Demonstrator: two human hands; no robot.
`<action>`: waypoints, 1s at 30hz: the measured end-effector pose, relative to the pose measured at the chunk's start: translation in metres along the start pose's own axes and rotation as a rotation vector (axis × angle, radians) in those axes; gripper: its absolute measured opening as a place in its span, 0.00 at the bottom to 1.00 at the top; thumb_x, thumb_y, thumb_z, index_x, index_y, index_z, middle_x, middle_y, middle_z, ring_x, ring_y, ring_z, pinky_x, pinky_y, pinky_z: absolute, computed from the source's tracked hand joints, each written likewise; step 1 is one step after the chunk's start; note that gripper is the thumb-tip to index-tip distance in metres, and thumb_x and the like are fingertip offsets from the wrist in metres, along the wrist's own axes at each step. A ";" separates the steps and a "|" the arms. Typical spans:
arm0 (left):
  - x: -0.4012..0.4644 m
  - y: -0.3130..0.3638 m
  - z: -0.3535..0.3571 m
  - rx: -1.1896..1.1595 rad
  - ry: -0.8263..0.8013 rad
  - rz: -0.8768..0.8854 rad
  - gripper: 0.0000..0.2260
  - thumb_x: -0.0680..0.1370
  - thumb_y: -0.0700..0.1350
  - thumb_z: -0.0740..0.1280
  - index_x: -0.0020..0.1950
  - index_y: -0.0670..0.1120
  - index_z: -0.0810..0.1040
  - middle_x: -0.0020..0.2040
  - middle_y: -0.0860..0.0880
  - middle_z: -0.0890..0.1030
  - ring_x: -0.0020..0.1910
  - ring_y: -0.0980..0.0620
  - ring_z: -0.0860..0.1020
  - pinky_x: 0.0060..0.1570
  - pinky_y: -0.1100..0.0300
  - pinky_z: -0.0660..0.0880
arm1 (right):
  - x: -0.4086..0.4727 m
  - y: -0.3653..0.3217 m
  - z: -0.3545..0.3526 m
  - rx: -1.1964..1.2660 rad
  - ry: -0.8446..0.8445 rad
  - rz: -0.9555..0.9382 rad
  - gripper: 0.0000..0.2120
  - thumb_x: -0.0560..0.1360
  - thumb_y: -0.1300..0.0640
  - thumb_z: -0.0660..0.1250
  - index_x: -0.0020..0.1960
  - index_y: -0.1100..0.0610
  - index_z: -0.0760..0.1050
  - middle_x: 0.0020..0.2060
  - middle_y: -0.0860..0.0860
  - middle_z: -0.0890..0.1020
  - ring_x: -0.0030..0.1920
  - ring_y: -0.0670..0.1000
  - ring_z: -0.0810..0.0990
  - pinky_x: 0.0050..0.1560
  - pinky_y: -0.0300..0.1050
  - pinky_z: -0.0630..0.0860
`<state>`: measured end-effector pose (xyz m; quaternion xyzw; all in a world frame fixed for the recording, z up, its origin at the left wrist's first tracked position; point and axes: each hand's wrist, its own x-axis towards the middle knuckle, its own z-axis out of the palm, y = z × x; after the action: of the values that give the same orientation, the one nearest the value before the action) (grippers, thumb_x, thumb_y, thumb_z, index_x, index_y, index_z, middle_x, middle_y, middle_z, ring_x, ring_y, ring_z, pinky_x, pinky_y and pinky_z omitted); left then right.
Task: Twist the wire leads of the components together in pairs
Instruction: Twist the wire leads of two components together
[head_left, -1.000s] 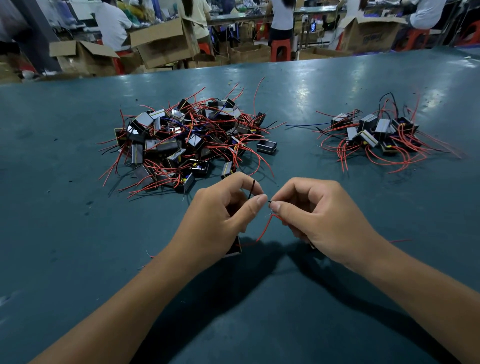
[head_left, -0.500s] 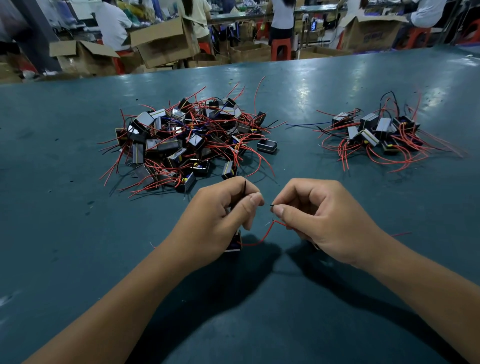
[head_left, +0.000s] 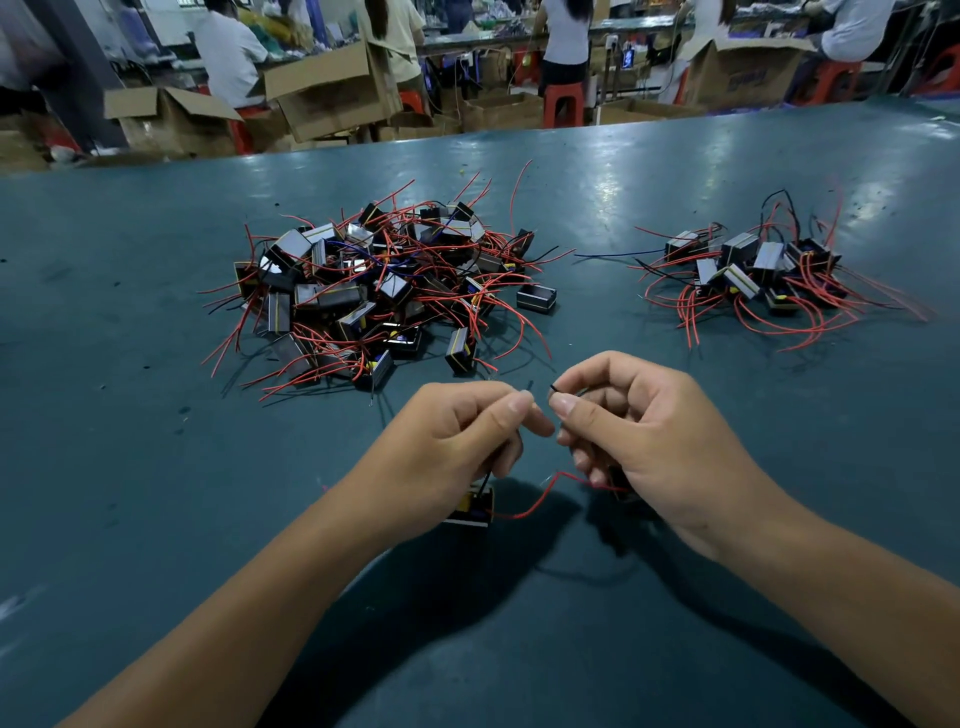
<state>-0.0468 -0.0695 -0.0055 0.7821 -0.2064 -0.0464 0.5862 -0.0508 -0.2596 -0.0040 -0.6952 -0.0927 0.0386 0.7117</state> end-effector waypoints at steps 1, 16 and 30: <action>0.000 -0.001 0.001 0.015 -0.013 0.002 0.14 0.81 0.51 0.60 0.46 0.48 0.82 0.28 0.52 0.74 0.25 0.56 0.63 0.27 0.66 0.61 | -0.001 -0.001 0.001 0.012 -0.005 0.000 0.01 0.77 0.63 0.69 0.47 0.60 0.78 0.30 0.52 0.81 0.27 0.47 0.75 0.25 0.37 0.72; 0.000 0.000 0.004 0.042 0.021 0.025 0.12 0.82 0.48 0.62 0.46 0.44 0.81 0.26 0.53 0.75 0.24 0.60 0.67 0.27 0.69 0.63 | -0.003 -0.001 0.003 -0.035 0.013 -0.100 0.03 0.75 0.63 0.71 0.42 0.58 0.81 0.28 0.46 0.80 0.27 0.40 0.73 0.30 0.28 0.67; 0.002 -0.005 0.007 -0.005 0.027 -0.005 0.07 0.79 0.52 0.65 0.44 0.52 0.76 0.26 0.51 0.76 0.24 0.52 0.67 0.26 0.63 0.64 | -0.002 0.003 0.005 0.000 0.030 -0.146 0.02 0.75 0.65 0.71 0.43 0.62 0.80 0.26 0.43 0.78 0.24 0.39 0.71 0.27 0.26 0.64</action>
<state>-0.0461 -0.0753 -0.0120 0.7816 -0.1966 -0.0379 0.5908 -0.0537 -0.2548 -0.0070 -0.6871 -0.1325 -0.0239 0.7140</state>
